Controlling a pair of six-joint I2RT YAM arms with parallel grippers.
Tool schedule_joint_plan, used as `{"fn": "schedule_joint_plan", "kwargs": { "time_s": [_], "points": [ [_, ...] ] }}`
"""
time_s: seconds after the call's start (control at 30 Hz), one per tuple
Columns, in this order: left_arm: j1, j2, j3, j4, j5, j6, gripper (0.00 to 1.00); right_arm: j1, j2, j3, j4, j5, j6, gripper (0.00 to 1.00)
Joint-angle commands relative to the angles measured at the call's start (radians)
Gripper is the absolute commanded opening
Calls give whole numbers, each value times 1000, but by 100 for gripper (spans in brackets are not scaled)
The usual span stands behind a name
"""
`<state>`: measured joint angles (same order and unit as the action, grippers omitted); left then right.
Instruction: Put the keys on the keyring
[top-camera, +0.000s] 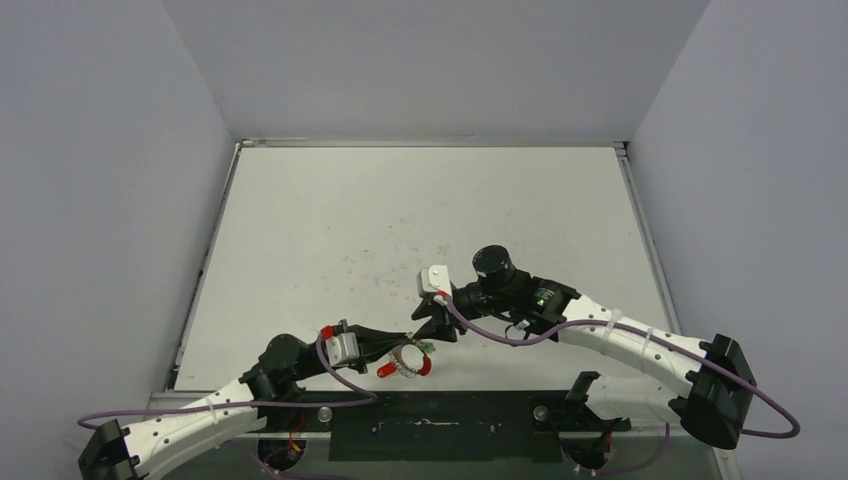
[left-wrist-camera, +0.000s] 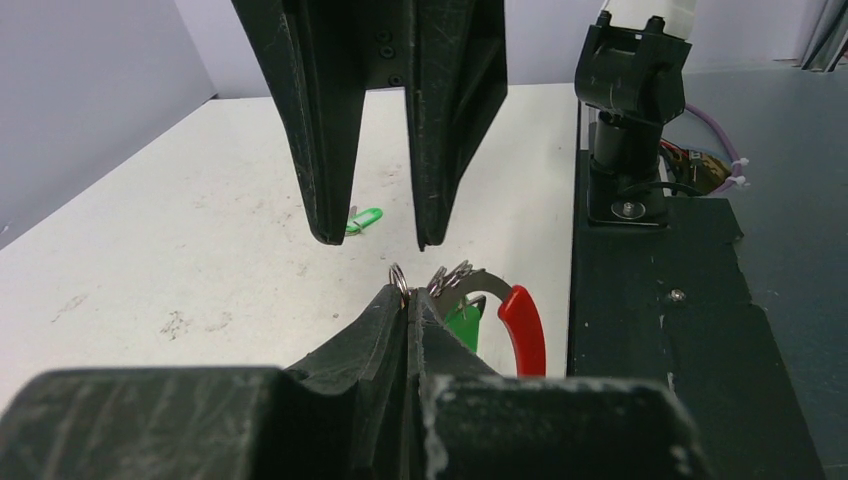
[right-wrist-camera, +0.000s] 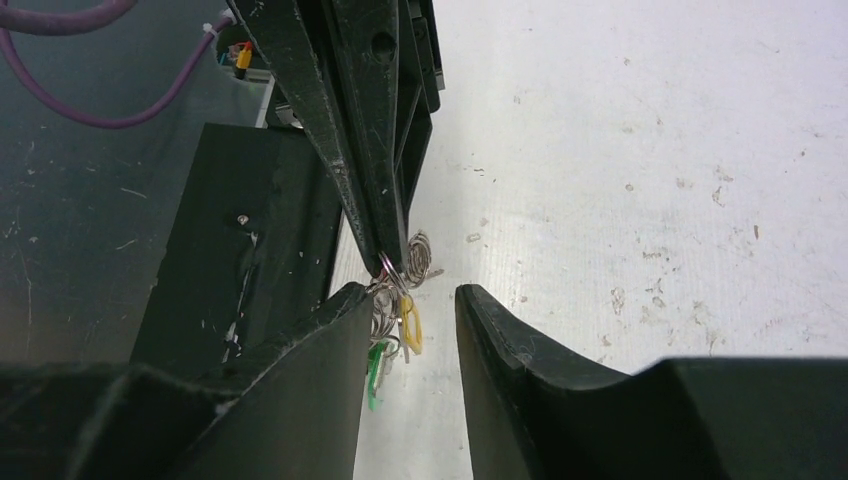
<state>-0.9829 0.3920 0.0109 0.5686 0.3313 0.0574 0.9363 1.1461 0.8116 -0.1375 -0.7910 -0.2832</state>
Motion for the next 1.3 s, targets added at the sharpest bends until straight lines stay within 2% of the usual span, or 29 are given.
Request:
{"fn": "schedule_joint_plan", "kwargs": {
  "time_s": [0.0,0.1,0.17,0.33,0.6,0.97,1.27],
  "points": [
    [-3,6,50,72,55,14,0,-7,6,27,72,-59,-3,35],
    [-3,13,50,89,69,10,0,-7,33,26,93,-72,4,26],
    [-3,15,51,92,71,9,0,-6,50,29,102,-89,3,25],
    [-3,18,47,106,67,6,0,-6,68,31,105,-134,-8,27],
    [-3,15,43,109,63,6,0,-9,-7,-16,109,-85,-36,36],
    [-3,15,44,114,66,2,0,-11,25,-34,122,-145,-59,35],
    [-2,23,41,138,70,-8,0,-11,88,-14,130,-210,-54,29]
  ]
}}
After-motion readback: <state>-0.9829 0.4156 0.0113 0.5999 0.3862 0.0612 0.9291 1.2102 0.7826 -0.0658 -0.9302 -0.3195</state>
